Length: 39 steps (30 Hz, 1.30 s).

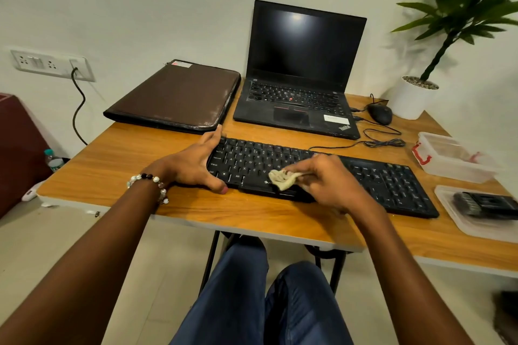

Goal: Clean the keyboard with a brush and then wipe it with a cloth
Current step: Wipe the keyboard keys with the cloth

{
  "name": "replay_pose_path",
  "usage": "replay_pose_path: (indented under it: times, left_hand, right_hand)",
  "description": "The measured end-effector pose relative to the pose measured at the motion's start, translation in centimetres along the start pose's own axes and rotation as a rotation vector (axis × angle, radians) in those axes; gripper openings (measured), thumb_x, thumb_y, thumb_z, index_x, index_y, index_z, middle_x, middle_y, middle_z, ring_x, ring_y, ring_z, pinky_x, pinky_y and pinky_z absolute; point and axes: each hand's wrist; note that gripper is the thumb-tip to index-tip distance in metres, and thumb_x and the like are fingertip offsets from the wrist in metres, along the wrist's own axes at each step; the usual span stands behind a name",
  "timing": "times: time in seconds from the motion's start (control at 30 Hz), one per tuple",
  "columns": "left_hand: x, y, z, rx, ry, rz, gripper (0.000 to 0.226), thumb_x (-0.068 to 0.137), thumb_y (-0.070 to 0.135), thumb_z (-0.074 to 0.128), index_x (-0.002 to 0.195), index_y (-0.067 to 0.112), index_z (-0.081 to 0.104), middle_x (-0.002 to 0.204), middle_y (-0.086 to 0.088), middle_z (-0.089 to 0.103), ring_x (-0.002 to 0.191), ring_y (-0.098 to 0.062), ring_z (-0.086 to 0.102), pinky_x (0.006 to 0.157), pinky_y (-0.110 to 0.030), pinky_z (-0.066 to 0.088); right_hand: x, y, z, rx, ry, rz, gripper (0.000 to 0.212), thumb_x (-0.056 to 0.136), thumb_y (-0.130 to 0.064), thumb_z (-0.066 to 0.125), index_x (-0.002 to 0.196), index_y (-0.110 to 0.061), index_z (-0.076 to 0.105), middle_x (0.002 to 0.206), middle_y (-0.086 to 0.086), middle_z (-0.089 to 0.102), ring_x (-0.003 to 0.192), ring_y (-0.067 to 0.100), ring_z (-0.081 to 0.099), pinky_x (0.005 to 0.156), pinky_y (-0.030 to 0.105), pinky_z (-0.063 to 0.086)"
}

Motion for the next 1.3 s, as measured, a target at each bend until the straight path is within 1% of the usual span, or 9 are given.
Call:
replay_pose_path:
  times: [0.13,0.23,0.33,0.53,0.83,0.97,1.07,1.17,1.3]
  left_hand:
    - [0.0,0.1,0.1,0.003,0.001,0.004,0.144,0.056,0.024,0.092,0.151,0.024,-0.016,0.149,0.017,0.01,0.126,-0.015,0.035,0.103,-0.027,0.04]
    - [0.0,0.1,0.1,-0.004,0.0,0.009,0.143,0.057,0.022,0.091,0.151,0.024,-0.016,0.15,0.016,0.009,0.127,-0.015,0.034,0.104,-0.027,0.04]
    - [0.0,0.1,0.0,-0.009,0.0,0.007,0.142,0.058,0.021,0.091,0.151,0.024,-0.017,0.149,0.016,0.01,0.127,-0.015,0.034,0.1,-0.023,0.041]
    - [0.0,0.0,0.1,-0.011,0.0,-0.002,0.142,0.058,0.021,0.091,0.151,0.025,-0.017,0.15,0.015,0.009,0.125,-0.014,0.034,0.095,-0.019,0.041]
    - [-0.1,0.3,0.1,-0.005,-0.001,-0.008,0.142,0.058,0.022,0.091,0.151,0.024,-0.017,0.15,0.015,0.009,0.126,-0.015,0.034,0.1,-0.023,0.039]
    - [-0.2,0.4,0.1,0.002,-0.002,-0.012,0.143,0.057,0.024,0.091,0.151,0.025,-0.016,0.15,0.016,0.009,0.126,-0.015,0.034,0.103,-0.028,0.04]
    - [-0.2,0.4,0.1,0.014,-0.001,-0.009,0.142,0.058,0.024,0.091,0.151,0.025,-0.016,0.151,0.015,0.008,0.126,-0.014,0.033,0.098,-0.023,0.04]
    - [-0.1,0.3,0.1,0.012,0.001,0.003,0.142,0.058,0.023,0.091,0.151,0.025,-0.015,0.149,0.016,0.009,0.125,-0.014,0.035,0.099,-0.023,0.041]
    - [-0.2,0.3,0.0,0.009,-0.017,0.001,0.145,0.053,0.031,0.092,0.152,0.026,-0.015,0.148,0.02,0.009,0.128,-0.017,0.035,0.104,-0.029,0.041]
  right_hand:
    - [1.3,1.7,0.3,-0.281,0.33,0.292,0.032,0.09,-0.009,0.059,0.122,-0.014,0.063,0.121,0.015,0.054,0.105,0.026,0.055,0.082,0.036,0.05]
    - [1.5,-0.3,2.6,-0.292,0.442,0.305,0.022,0.094,-0.011,0.057,0.114,-0.008,0.062,0.115,0.016,0.054,0.105,0.023,0.054,0.075,0.027,0.049]
    - [2.1,-2.7,5.1,-0.201,0.413,0.203,0.029,0.096,-0.01,0.049,0.125,-0.01,0.055,0.125,0.012,0.05,0.092,0.009,0.052,0.072,0.012,0.048]
    - [1.0,-2.0,3.8,-0.241,0.206,-0.112,0.058,0.09,0.0,0.055,0.141,-0.026,0.044,0.118,-0.002,0.052,0.101,0.011,0.045,0.089,0.028,0.052]
    - [0.1,1.1,1.6,-0.49,0.414,0.367,0.025,0.092,-0.011,0.059,0.117,-0.008,0.063,0.117,0.016,0.058,0.109,0.028,0.053,0.078,0.031,0.052]
    - [1.2,-3.2,4.5,-0.315,0.396,0.232,0.026,0.094,-0.013,0.055,0.119,-0.008,0.06,0.121,0.011,0.054,0.103,0.018,0.048,0.07,0.021,0.052]
    - [1.4,-4.1,5.1,-0.263,0.291,-0.005,0.04,0.094,-0.011,0.054,0.135,-0.014,0.052,0.122,0.008,0.052,0.102,0.017,0.048,0.084,0.028,0.053]
    - [1.3,-1.5,4.0,-0.267,0.169,-0.112,0.048,0.092,-0.016,0.058,0.137,-0.03,0.049,0.115,-0.004,0.05,0.088,0.007,0.044,0.068,0.012,0.041]
    - [0.4,3.0,0.1,-0.34,0.121,0.015,0.042,0.091,-0.014,0.059,0.13,-0.029,0.057,0.108,-0.005,0.043,0.084,0.008,0.043,0.058,0.013,0.036]
Point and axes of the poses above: each hand's wrist, its own x-axis towards the middle knuckle, its own z-axis out of the palm, y = z × x
